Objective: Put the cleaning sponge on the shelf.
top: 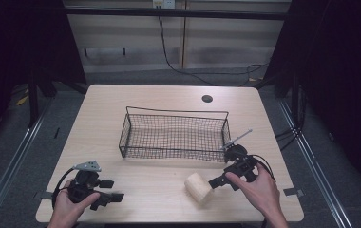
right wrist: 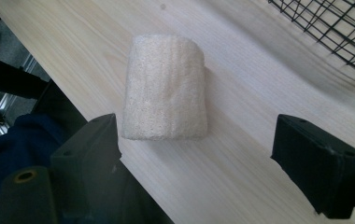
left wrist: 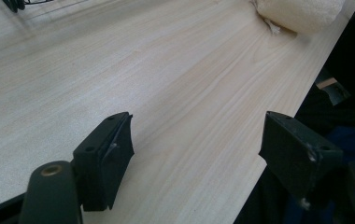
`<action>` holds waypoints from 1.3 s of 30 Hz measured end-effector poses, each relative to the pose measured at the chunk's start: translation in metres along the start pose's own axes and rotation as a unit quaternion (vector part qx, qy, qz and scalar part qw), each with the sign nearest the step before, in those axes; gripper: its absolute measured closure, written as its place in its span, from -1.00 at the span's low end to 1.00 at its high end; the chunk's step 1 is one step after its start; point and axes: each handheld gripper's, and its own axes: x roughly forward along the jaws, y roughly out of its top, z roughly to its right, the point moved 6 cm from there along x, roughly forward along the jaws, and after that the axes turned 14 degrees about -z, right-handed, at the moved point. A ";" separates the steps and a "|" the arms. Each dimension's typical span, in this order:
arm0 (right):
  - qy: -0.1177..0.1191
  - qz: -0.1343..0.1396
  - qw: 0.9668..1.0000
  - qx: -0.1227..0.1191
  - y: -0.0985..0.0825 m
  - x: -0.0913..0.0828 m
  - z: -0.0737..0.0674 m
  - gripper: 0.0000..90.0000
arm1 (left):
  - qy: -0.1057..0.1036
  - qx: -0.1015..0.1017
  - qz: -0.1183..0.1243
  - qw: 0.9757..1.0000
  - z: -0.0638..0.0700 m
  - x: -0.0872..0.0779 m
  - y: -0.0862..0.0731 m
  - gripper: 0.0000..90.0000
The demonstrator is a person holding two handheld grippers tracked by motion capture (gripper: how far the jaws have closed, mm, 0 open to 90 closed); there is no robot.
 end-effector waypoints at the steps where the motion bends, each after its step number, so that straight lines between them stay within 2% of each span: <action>1: -0.001 -0.002 1.000 -0.001 0.001 0.000 -0.001 -0.68 | 0.000 0.000 0.000 1.000 0.000 0.000 0.000 -0.45; 11: -0.006 -0.058 0.998 0.002 0.008 0.008 -0.005 -0.67 | -0.002 0.000 0.001 1.000 0.000 0.000 0.000 -0.45; 22: -0.014 -0.094 0.996 -0.003 0.022 0.017 -0.019 -0.54 | -0.003 -0.001 0.000 1.000 0.000 -0.001 0.000 -0.45; 26: -0.017 -0.106 0.994 -0.012 0.025 0.021 -0.020 -0.51 | -0.003 0.001 0.000 1.000 0.000 0.000 0.000 -0.45; 29: -0.026 -0.116 0.993 -0.010 0.027 0.025 -0.019 -0.49 | -0.003 0.000 0.001 1.000 0.000 -0.001 0.000 -0.45; 34: -0.026 -0.124 0.992 -0.010 0.029 0.029 -0.020 -0.52 | -0.001 0.000 0.002 1.000 0.001 -0.001 0.000 -0.44; 39: -0.027 -0.145 0.989 -0.010 0.029 0.036 -0.022 -0.54 | -0.002 0.000 0.002 1.000 0.001 -0.001 0.000 -0.45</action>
